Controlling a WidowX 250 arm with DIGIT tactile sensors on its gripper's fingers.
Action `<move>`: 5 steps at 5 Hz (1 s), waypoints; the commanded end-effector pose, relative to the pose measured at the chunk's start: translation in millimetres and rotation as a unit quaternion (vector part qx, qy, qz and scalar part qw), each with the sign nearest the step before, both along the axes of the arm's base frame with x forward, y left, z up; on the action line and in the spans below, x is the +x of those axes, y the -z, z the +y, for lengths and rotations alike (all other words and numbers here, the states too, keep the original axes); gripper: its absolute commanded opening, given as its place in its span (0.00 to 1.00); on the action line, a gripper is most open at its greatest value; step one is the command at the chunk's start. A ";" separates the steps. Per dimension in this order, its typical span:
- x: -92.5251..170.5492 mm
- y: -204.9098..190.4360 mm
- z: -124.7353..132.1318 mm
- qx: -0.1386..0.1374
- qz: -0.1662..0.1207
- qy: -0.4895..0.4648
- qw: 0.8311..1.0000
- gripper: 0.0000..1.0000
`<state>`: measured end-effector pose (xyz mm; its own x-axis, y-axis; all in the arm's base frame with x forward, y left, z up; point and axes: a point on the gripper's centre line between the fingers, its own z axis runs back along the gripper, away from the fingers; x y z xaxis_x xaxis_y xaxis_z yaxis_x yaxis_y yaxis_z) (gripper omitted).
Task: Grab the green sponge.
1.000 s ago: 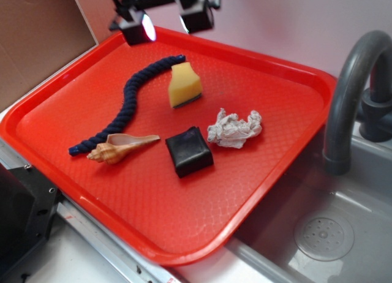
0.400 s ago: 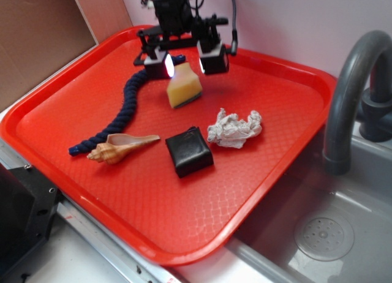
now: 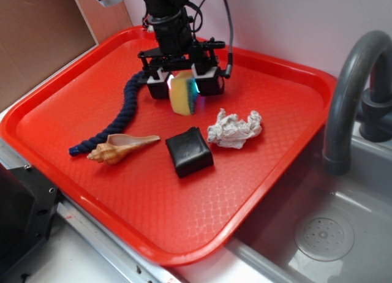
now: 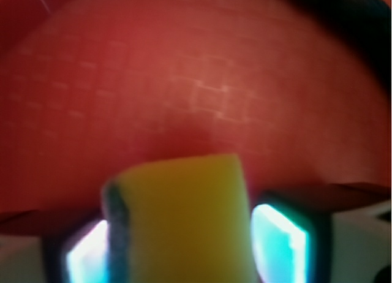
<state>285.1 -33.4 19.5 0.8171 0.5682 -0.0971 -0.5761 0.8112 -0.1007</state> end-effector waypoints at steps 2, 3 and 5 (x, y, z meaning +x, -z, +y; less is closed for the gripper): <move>3.1 -44.4 18.6 0.029 -0.031 0.042 0.998 0.00; 7.3 -94.4 16.9 0.006 -0.054 0.165 0.985 0.00; -21.4 -166.2 -18.7 -0.017 -0.034 0.328 0.944 0.00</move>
